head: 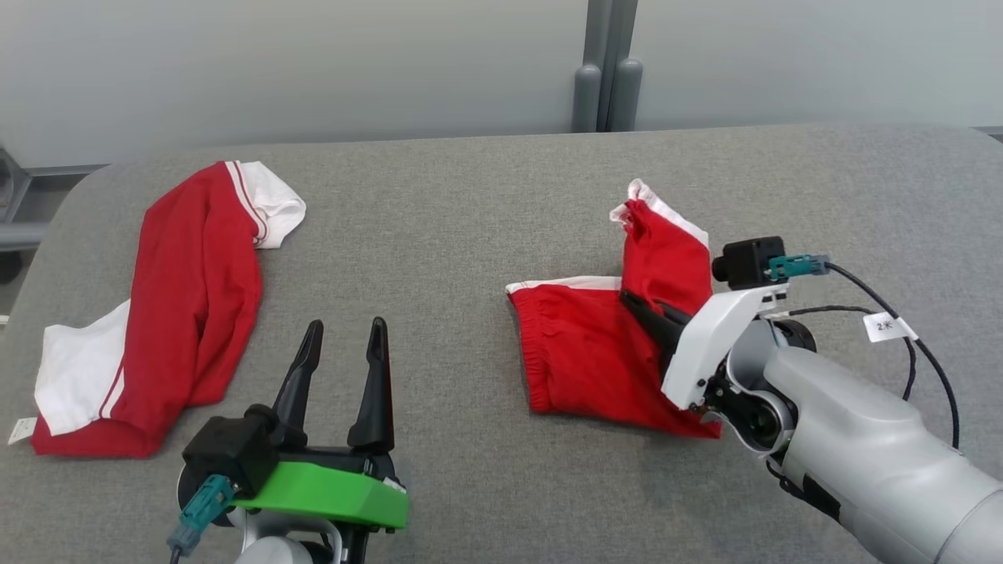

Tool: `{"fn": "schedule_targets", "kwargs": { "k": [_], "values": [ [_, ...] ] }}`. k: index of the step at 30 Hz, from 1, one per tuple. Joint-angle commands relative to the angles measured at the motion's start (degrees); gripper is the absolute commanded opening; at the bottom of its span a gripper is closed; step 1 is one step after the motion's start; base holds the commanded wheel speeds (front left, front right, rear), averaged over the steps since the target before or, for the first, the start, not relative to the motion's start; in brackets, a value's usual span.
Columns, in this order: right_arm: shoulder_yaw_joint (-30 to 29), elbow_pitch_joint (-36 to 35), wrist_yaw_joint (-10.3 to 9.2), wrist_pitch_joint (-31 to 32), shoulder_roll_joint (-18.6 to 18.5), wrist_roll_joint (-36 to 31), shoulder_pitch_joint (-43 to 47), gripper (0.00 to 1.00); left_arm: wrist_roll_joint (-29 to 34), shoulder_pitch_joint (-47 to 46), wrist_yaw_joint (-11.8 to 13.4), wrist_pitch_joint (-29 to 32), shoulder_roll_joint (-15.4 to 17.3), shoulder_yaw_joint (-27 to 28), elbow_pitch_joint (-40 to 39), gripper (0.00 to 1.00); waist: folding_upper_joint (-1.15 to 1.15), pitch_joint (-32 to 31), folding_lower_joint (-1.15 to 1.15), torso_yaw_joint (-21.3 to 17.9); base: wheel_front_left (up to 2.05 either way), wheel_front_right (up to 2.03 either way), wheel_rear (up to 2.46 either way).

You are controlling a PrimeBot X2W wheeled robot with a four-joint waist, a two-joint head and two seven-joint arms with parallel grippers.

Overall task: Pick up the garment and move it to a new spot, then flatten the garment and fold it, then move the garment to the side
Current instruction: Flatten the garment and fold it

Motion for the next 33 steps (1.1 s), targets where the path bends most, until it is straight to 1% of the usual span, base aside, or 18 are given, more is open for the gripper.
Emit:
{"fn": "schedule_targets", "kwargs": {
  "k": [1, 9, 17, 21, 22, 23, 24, 30, 33],
  "values": [
    [0.31, -0.27, 0.00, 0.52, 0.26, -0.60, 0.20, 0.00, -0.06, 0.72, 0.18, -0.37, 0.13, 0.21, -0.06, 1.00, 0.00, -0.17, 0.00, 0.57, 0.00, 0.00, 0.00],
    [2.00, 0.28, 0.00, 3.38, 3.53, -3.75, 1.42, 0.00, -0.11, 0.84, 0.23, -0.45, 0.07, 0.11, -0.26, 1.00, 0.00, -0.36, 0.00, 3.12, 0.00, 0.00, 0.00],
    [2.64, 4.14, 0.01, 5.35, 6.66, -6.47, 1.57, 0.00, -0.15, 0.63, 0.16, -0.47, -0.09, -0.16, -0.11, 1.00, 0.00, -0.08, 0.00, 4.79, 0.00, 0.00, 0.00],
    [2.98, 5.49, 0.01, 5.46, 7.49, -8.15, 0.96, 0.00, -0.18, 0.57, 0.38, -0.50, -0.06, 0.14, -0.25, 1.00, 0.00, 0.27, 0.00, 4.90, 0.00, 0.00, 0.00],
    [2.93, 5.70, 0.01, 5.34, 7.80, -8.40, 0.95, 0.26, -0.17, 0.58, 0.40, -0.51, -0.06, 0.19, -0.26, 1.00, 0.00, 0.32, 0.00, 4.86, 0.00, 0.00, 0.00],
    [2.74, 5.83, 0.01, 5.19, 8.07, -8.59, 0.96, 0.49, -0.14, 0.63, 0.43, -0.50, -0.08, 0.23, -0.26, 1.00, 0.00, 0.36, 0.00, 4.81, 0.00, 0.00, 0.00],
    [2.64, 5.86, 0.01, 5.02, 8.29, -8.89, 0.91, 1.00, -0.13, 0.68, 0.44, -0.53, -0.12, 0.24, -0.24, 1.00, 0.00, 0.38, 0.00, 4.74, 0.00, 0.00, 0.00],
    [2.30, 4.32, 0.01, 3.82, 8.31, -10.10, 0.85, 1.00, -0.10, 0.78, 0.46, -0.51, -0.13, 0.15, -0.18, 1.00, 0.00, 0.28, 0.00, 3.92, 0.00, 0.00, 0.00],
    [1.87, 2.36, 0.01, 3.13, 7.38, -10.46, 1.44, 1.00, -0.08, 0.86, 0.36, -0.49, -0.22, -0.24, -0.10, 1.00, 0.00, -0.02, 0.00, 3.19, 0.00, 0.00, 0.00]
  ]
}}
